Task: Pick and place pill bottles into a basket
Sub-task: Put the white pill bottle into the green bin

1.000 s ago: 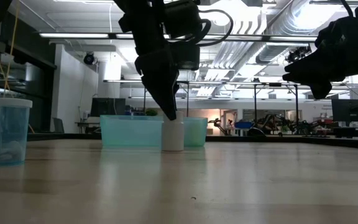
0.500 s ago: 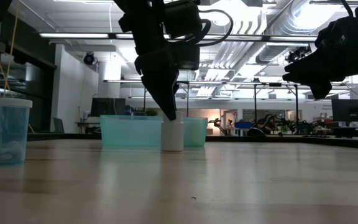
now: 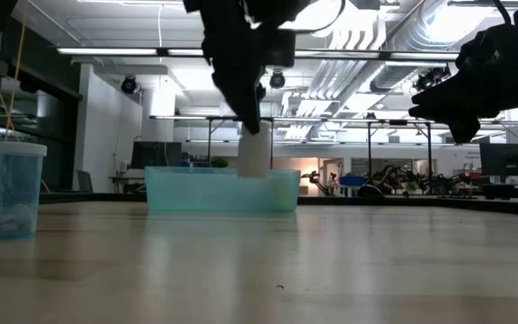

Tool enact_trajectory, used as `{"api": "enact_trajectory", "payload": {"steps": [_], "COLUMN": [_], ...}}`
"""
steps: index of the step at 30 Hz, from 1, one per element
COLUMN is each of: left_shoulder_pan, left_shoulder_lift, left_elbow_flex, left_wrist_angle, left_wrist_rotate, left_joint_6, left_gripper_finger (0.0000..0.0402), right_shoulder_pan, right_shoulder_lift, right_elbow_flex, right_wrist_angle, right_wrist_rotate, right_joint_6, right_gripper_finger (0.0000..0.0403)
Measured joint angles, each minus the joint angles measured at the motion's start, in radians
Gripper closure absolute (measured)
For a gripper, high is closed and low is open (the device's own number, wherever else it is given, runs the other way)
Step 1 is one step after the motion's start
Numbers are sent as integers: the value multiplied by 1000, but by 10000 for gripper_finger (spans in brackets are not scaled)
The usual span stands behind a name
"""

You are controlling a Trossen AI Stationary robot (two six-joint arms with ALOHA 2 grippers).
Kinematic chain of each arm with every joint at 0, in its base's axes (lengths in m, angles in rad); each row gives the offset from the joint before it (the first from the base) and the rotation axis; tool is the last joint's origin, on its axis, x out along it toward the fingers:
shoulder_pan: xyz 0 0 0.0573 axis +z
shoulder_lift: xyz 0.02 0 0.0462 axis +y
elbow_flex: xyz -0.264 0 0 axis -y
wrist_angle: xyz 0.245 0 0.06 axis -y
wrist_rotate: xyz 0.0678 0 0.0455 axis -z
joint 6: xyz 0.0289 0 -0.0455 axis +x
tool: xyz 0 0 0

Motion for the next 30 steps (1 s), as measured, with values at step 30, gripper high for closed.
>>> {"api": "enact_trajectory", "payload": {"steps": [30], "left_shoulder_pan": [344], "left_shoulder_lift": [1], "left_elbow_flex": [130], "left_wrist_angle": [-59], "left_wrist_rotate": [11], "left_joint_6": [73], "left_gripper_finger": [185], "right_shoulder_pan": [0], "right_shoulder_lift": [0], "right_elbow_flex": [0], "right_wrist_angle": [-7], "right_wrist_rotate": [0], "right_joint_6": [0], "right_gripper_finger": [277]}}
